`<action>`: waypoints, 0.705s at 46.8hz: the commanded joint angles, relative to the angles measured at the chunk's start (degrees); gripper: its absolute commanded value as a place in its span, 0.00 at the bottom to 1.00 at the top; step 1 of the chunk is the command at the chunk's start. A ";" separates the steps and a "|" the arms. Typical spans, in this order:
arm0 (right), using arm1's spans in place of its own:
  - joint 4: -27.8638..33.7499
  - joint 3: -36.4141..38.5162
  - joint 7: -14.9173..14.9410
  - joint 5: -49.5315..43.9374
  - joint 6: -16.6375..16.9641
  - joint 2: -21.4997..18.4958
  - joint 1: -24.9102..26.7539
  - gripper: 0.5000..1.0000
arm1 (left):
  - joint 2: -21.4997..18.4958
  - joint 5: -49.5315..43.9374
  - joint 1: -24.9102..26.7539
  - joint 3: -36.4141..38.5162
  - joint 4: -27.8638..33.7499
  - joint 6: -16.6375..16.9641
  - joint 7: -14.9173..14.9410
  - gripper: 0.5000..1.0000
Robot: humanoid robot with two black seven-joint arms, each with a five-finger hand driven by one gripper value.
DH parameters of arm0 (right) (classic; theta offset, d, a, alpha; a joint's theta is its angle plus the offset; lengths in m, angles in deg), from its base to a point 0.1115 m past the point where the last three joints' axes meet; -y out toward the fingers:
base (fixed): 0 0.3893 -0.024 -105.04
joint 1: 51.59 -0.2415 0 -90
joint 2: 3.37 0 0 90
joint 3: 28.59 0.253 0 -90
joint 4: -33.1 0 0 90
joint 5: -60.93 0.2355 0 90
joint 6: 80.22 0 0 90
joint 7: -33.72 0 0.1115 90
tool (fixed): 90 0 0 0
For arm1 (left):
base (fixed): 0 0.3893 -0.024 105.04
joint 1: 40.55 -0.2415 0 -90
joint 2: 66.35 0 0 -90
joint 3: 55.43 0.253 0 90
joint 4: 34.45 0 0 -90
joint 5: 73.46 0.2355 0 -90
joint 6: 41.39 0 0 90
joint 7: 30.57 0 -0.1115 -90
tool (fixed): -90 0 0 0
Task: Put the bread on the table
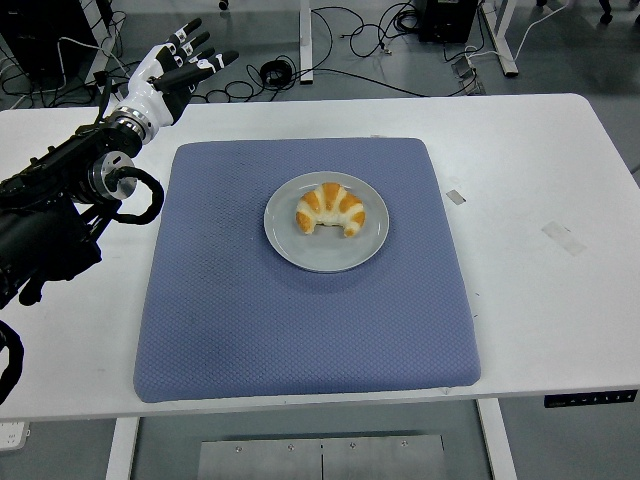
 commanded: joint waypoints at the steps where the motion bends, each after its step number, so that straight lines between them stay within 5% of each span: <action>1: 0.00 0.00 -0.01 0.00 0.00 0.00 0.08 1.00 | -0.48 -0.01 1.76 6.94 -0.29 0.26 -0.04 0.96; 10: 0.00 -0.08 -0.01 0.00 0.00 0.00 0.00 1.00 | 0.05 -0.45 5.28 24.89 -0.20 0.18 -0.57 0.96; 24: 0.00 0.00 -0.01 0.00 0.00 0.00 0.08 1.00 | -1.71 0.69 9.85 26.92 4.45 0.26 -0.13 0.96; 33: 0.00 0.00 -0.01 0.00 0.00 0.00 0.00 1.00 | -4.70 4.29 14.60 35.35 8.23 0.53 0.66 0.95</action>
